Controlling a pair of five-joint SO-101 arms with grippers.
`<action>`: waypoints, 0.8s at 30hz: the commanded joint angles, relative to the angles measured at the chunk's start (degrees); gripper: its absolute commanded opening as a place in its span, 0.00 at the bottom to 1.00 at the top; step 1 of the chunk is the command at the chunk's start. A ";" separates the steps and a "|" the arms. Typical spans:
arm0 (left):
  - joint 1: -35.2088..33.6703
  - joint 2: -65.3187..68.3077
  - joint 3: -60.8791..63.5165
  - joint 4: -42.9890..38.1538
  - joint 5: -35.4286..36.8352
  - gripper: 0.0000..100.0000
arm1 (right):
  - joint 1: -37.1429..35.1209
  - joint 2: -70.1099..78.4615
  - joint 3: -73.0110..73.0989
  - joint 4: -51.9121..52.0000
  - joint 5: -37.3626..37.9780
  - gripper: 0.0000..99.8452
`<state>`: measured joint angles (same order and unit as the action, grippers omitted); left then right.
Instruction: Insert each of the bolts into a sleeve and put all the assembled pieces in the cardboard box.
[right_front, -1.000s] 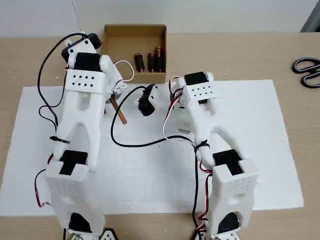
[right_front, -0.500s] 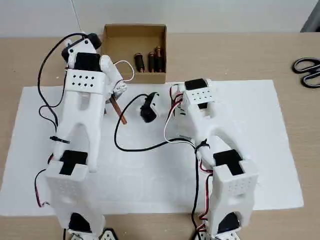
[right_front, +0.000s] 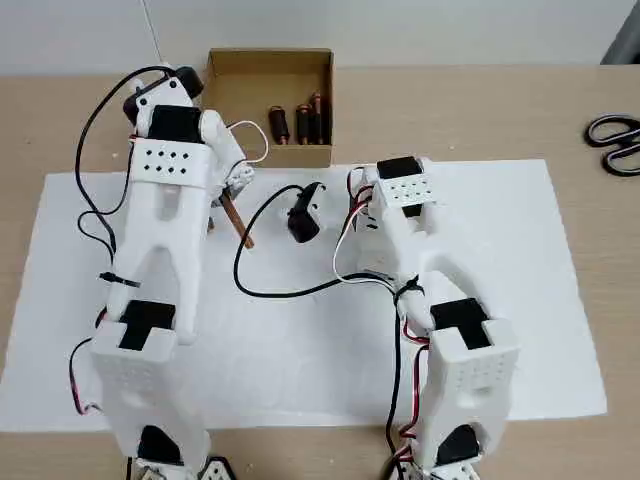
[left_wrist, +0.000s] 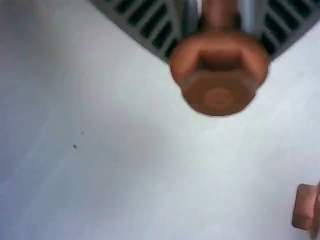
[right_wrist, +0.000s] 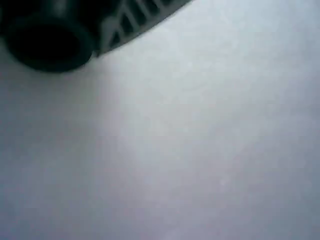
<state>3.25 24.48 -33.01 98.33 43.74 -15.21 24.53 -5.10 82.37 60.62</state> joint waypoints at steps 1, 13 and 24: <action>0.26 -0.35 -2.77 -1.23 -0.62 0.01 | 0.40 -1.01 0.00 0.04 -0.44 0.08; 0.35 -0.35 -2.77 -1.23 -0.53 0.01 | 0.04 -1.80 -0.70 0.66 -3.25 0.01; 0.62 -1.05 -4.00 -0.97 -0.53 0.01 | -0.57 -8.66 -1.14 1.01 -5.36 0.01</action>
<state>3.25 24.48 -33.01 98.33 43.74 -15.65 20.48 -5.27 82.64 57.19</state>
